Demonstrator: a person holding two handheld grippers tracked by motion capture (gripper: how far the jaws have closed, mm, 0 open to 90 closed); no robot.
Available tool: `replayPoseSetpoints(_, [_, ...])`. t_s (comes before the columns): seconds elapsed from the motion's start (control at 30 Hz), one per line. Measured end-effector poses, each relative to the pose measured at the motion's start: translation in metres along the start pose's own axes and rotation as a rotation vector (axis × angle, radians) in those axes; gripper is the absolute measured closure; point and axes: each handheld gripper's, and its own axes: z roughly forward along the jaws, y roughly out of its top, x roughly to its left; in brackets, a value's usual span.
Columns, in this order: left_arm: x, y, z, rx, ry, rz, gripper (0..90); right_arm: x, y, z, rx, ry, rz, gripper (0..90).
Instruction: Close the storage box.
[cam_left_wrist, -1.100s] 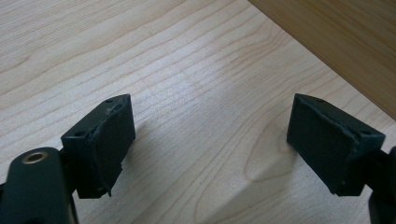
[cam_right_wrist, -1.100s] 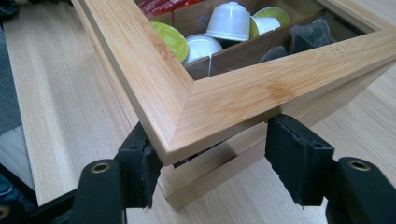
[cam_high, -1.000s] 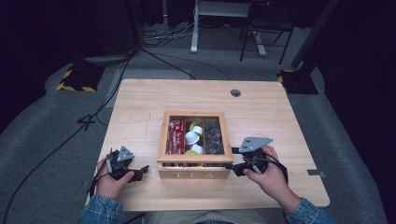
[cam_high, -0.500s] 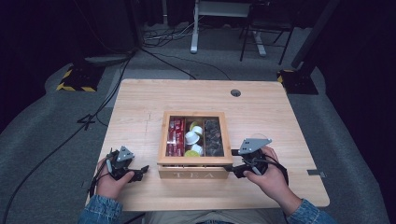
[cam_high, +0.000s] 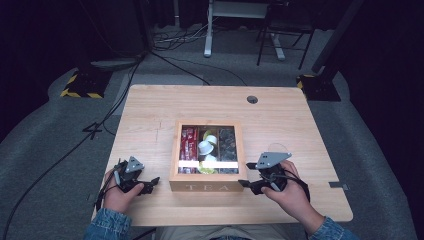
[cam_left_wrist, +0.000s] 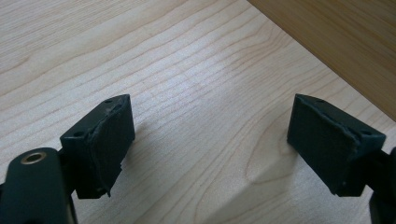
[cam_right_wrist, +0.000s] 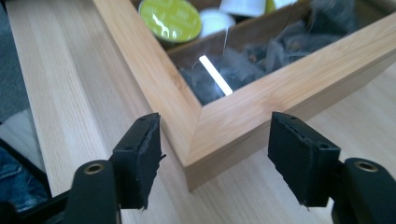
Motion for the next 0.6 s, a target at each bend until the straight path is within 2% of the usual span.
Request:
replayPoseSetpoints(0.13, [0.0, 0.0, 0.0, -0.003, 0.001, -0.003, 15.3, -0.001, 0.004, -0.003, -0.024, 0.012, 0.006, 33.7])
replayPoseSetpoints(0.27, [-0.001, -0.001, 0.0, -0.003, 0.003, -0.004, 15.3, -0.004, 0.008, -0.009, -0.07, 0.027, 0.027, 31.4])
replayPoseSetpoints(0.43, [0.0, -0.002, -0.001, -0.004, 0.0, 0.001, 15.3, -0.01, 0.014, -0.021, -0.134, 0.038, 0.061, 26.6])
replayPoseSetpoints(0.6, [0.0, -0.002, -0.002, 0.0, -0.003, 0.001, 15.3, -0.016, 0.014, -0.035, -0.164, 0.036, 0.059, 20.5])
